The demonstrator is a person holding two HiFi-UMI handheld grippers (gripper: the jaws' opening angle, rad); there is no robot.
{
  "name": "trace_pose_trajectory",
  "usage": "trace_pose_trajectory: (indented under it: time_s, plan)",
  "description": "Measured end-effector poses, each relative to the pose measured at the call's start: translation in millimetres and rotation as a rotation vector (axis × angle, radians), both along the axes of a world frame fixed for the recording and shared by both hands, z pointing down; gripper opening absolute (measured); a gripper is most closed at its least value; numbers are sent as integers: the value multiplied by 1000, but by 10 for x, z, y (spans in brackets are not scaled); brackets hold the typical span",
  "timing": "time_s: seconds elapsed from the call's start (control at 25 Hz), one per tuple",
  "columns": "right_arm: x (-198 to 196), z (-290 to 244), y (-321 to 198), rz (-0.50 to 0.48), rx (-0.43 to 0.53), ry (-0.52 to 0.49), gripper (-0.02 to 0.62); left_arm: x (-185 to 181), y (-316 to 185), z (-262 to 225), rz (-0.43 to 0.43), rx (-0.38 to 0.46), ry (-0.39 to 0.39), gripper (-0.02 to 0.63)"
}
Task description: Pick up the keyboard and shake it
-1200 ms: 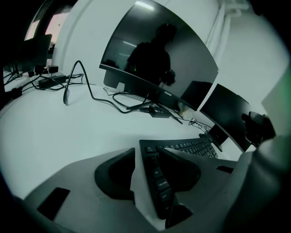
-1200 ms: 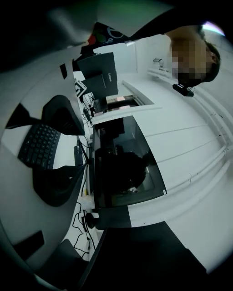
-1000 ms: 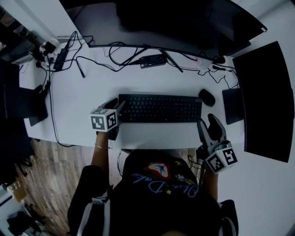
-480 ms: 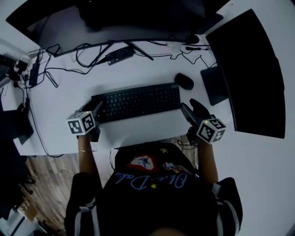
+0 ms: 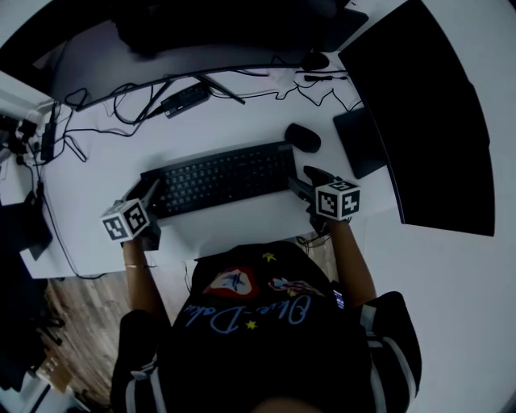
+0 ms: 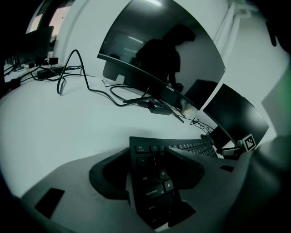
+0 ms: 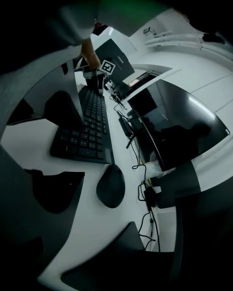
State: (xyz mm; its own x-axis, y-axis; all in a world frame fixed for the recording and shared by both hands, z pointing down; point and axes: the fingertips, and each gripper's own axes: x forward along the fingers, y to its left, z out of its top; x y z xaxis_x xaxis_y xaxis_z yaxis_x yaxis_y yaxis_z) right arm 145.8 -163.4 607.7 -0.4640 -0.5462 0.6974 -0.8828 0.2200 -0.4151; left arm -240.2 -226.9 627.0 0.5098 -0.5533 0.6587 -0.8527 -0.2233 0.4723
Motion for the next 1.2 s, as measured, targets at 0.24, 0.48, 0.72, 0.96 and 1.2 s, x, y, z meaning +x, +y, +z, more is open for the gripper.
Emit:
trace_pose_trajectory:
  time_s: [0.24, 0.48, 0.72, 0.96, 1.2]
  plan:
    - [-59, 143, 24, -47, -68, -27, 268, 0, 14, -6, -7, -1, 4, 212]
    - [-82, 148, 2, -87, -85, 2, 270, 13, 12, -9, -10, 7, -5, 212]
    - [-265, 145, 11, -94, -96, -55, 278, 16, 3, 0, -13, 11, -19, 212]
    - [-212, 177, 4, -142, -129, -16, 275, 16, 9, 6, -14, 9, -18, 210]
    - [-106, 185, -79, -32, -104, -67, 164, 15, 5, 11, -24, 16, -36, 212]
